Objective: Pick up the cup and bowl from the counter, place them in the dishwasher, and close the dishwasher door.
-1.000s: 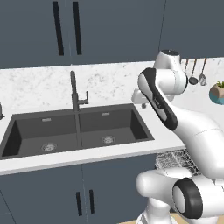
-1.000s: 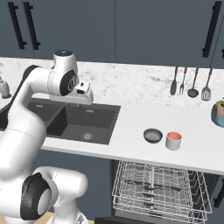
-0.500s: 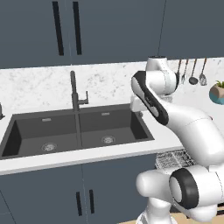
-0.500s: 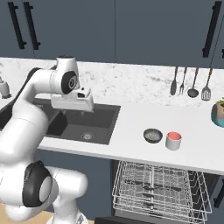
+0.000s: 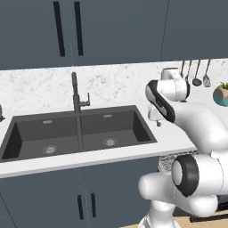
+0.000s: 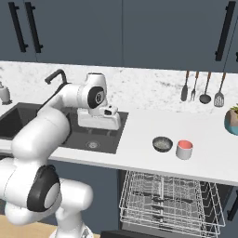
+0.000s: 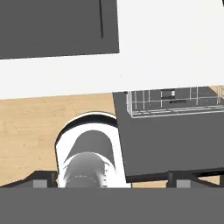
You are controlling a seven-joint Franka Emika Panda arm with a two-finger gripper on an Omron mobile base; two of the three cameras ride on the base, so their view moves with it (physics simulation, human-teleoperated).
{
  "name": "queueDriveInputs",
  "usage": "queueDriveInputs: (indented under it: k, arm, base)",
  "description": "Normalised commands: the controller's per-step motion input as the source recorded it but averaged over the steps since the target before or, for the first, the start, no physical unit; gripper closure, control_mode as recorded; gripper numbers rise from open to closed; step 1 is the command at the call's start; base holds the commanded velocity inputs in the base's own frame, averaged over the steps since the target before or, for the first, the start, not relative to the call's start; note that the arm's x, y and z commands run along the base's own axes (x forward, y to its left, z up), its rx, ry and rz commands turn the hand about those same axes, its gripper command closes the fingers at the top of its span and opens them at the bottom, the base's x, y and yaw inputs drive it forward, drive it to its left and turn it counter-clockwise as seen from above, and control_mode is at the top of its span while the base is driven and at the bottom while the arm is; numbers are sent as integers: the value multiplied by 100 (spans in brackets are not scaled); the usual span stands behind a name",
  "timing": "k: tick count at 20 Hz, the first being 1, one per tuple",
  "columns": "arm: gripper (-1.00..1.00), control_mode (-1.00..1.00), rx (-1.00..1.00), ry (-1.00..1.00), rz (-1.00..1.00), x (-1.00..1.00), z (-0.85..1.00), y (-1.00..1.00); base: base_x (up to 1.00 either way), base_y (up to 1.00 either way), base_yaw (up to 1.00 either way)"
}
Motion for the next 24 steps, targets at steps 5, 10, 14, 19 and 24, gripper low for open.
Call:
queueDriveInputs:
  k: [5,10,14,19,24]
  arm:
    - [-100,-100,10,0,-10,0,-57,-100]
    - [-100,-100,2,0,-6,11,-46,-92]
    - [-100,-100,0,-8,0,43,-3,-64]
    - [-100,-100,0,-9,2,45,6,-16]
    - [-100,-100,-5,0,9,53,8,3]
  base:
    - [0,0,0]
    - [0,0,0]
    - [0,0,0]
    - [0,0,0]
    - [0,0,0]
